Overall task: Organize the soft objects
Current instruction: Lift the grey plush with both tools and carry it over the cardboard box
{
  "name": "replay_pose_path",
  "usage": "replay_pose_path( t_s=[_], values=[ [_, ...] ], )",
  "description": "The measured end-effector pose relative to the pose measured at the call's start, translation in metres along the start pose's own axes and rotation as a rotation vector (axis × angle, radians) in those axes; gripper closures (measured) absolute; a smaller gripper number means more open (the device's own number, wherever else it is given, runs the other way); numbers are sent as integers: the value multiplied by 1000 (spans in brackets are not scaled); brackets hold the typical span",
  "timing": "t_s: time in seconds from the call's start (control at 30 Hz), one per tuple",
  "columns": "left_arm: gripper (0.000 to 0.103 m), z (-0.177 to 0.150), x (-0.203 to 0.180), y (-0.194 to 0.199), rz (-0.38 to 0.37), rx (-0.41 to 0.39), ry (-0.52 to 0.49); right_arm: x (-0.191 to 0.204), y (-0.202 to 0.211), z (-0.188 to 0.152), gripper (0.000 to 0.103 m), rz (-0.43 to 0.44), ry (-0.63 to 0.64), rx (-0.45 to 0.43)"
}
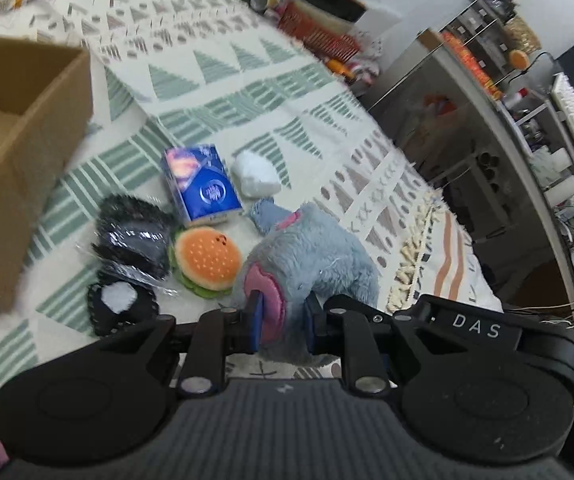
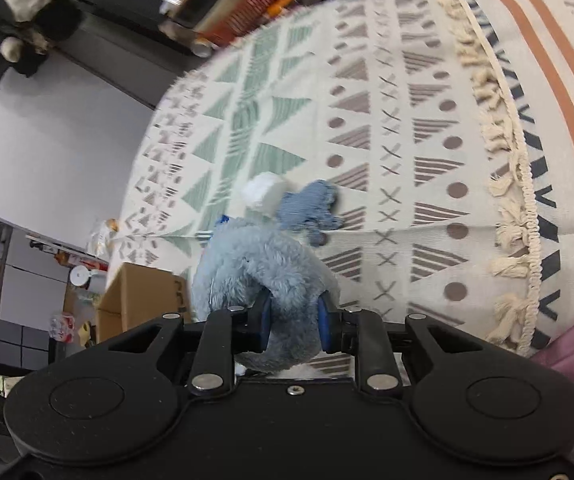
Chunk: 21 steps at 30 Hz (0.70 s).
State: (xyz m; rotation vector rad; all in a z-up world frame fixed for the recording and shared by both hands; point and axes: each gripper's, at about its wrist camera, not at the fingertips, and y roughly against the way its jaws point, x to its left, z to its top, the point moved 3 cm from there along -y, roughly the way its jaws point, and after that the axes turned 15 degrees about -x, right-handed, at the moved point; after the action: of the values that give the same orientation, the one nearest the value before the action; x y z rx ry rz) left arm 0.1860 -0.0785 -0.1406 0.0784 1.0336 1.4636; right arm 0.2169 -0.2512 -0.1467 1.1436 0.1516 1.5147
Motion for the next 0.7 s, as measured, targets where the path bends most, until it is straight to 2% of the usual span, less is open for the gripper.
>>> replay_pose_path(
  t_s=[0.3,0.47,0.7],
  values=[
    [84,26,7,48,-99,-77,4,36,43,-14,80,88,3,-156],
    [84,40,16,72,-137,-119,-1,60,56,-20,81,130,28,-201],
    [84,64,41,97,-168,-174,50,102,61,-27,81,177,100,-224]
  ],
)
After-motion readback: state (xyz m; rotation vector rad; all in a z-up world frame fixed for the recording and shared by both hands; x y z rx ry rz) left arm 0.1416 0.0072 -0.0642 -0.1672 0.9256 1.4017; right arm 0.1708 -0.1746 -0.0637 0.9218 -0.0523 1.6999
